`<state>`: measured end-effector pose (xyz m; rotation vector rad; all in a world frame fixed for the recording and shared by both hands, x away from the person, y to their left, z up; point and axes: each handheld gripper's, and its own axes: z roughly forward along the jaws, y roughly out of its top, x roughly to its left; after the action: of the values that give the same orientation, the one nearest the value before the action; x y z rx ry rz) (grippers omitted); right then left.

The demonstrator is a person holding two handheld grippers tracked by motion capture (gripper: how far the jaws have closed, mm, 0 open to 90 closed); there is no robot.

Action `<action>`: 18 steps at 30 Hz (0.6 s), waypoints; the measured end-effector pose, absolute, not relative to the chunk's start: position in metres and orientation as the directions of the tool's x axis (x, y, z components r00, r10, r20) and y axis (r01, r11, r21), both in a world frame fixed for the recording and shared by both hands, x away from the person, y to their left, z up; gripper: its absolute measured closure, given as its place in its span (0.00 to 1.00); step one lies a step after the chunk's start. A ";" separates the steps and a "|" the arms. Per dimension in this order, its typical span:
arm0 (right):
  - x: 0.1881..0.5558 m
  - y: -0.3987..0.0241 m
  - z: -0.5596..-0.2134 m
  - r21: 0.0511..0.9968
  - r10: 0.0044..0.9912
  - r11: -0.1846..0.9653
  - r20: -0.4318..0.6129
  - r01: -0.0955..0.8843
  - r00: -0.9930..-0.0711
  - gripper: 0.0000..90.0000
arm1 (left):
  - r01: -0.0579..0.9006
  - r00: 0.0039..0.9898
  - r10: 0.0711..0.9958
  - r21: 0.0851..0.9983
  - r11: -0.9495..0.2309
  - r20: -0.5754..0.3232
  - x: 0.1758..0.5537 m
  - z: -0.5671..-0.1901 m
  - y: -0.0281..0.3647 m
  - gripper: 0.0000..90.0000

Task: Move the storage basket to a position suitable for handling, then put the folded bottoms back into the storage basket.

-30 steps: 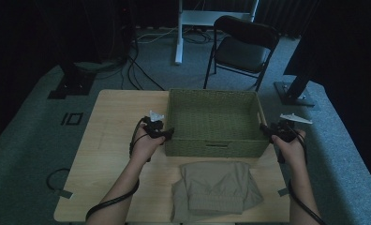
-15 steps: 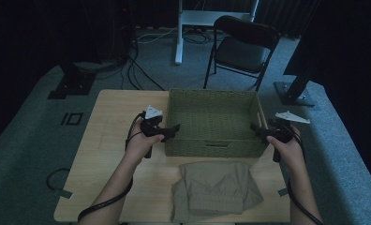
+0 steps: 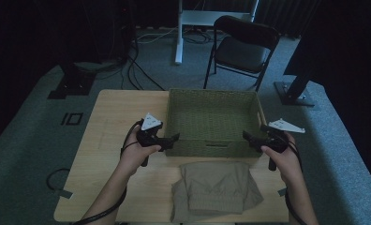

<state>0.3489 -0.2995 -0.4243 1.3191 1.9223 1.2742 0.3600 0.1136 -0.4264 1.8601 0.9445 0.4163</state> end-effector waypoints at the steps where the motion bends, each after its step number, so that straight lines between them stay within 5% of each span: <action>1: 0.349 -0.300 -0.424 0.885 0.901 0.102 0.112 0.454 -0.420 0.15 | 0.427 0.640 0.759 0.875 -0.227 -0.115 0.360 -0.426 0.114 0.20; 18: 0.307 -0.286 -0.441 0.892 0.865 0.130 0.111 0.432 -0.489 0.15 | 0.419 0.687 0.716 0.873 -0.249 -0.125 0.327 -0.449 0.111 0.20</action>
<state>0.3074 -0.2861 -0.4409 1.2472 1.9779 1.3238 0.3268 0.1109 -0.4489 1.8833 0.8875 0.3660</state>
